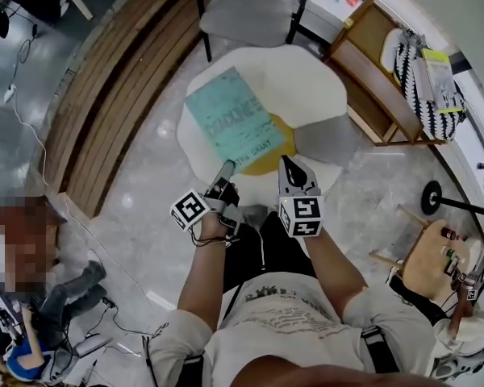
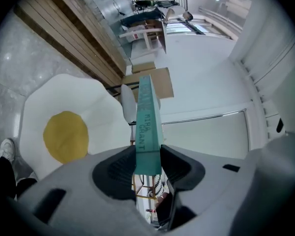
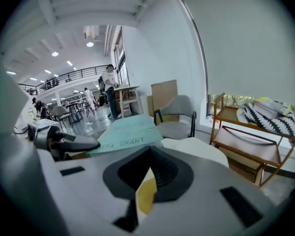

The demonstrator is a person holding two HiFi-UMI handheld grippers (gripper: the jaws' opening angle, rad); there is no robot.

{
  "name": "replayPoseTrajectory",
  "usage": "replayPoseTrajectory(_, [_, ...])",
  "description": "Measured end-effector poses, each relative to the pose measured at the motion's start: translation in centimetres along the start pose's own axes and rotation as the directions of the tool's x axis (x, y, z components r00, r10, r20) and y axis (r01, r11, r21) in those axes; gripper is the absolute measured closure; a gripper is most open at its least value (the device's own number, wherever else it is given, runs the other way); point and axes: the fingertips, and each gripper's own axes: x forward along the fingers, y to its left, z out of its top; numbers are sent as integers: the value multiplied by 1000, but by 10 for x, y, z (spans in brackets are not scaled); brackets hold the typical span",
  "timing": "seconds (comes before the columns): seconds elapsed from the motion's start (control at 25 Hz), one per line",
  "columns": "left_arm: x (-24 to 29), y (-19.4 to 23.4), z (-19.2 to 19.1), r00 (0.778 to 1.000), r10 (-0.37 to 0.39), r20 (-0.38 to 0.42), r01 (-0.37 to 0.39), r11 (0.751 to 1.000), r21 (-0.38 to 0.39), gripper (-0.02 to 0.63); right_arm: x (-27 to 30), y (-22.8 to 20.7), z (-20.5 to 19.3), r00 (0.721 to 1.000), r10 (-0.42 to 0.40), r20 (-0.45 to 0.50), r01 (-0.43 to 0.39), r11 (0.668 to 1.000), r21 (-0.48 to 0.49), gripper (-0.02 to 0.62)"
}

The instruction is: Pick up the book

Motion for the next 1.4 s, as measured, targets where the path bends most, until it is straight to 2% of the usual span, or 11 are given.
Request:
replayPoseTrajectory(0.24, [-25, -75, 16, 997, -16, 74, 17, 1000, -12, 433, -36, -11, 58, 997, -49, 53, 48, 999, 10, 571])
replayPoseTrajectory(0.4, [-32, -124, 17, 997, -36, 69, 34, 999, 28, 433, -57, -6, 109, 989, -60, 137, 61, 998, 1, 571])
replayPoseTrajectory(0.6, [-23, -192, 22, 993, -101, 62, 96, 992, 85, 433, -73, -9, 180, 958, -89, 271, 95, 995, -7, 571])
replayPoseTrajectory(0.76, [-19, -236, 31, 987, -134, 85, 127, 988, 92, 434, -89, -16, 226, 929, -115, 353, 118, 993, 14, 571])
replayPoseTrajectory(0.92, [-21, -261, 41, 979, -166, 116, 156, 984, 91, 434, -99, -15, 247, 916, -99, 389, 103, 995, 10, 571])
replayPoseTrajectory(1.12, [-26, -268, 42, 978, -169, 121, 160, 984, 85, 433, -108, -7, 256, 908, -77, 412, 90, 996, -12, 571])
replayPoseTrajectory(1.4, [-33, -265, 40, 978, -171, 118, 154, 979, 135, 434, -110, 4, 254, 915, -55, 400, 73, 997, -31, 571])
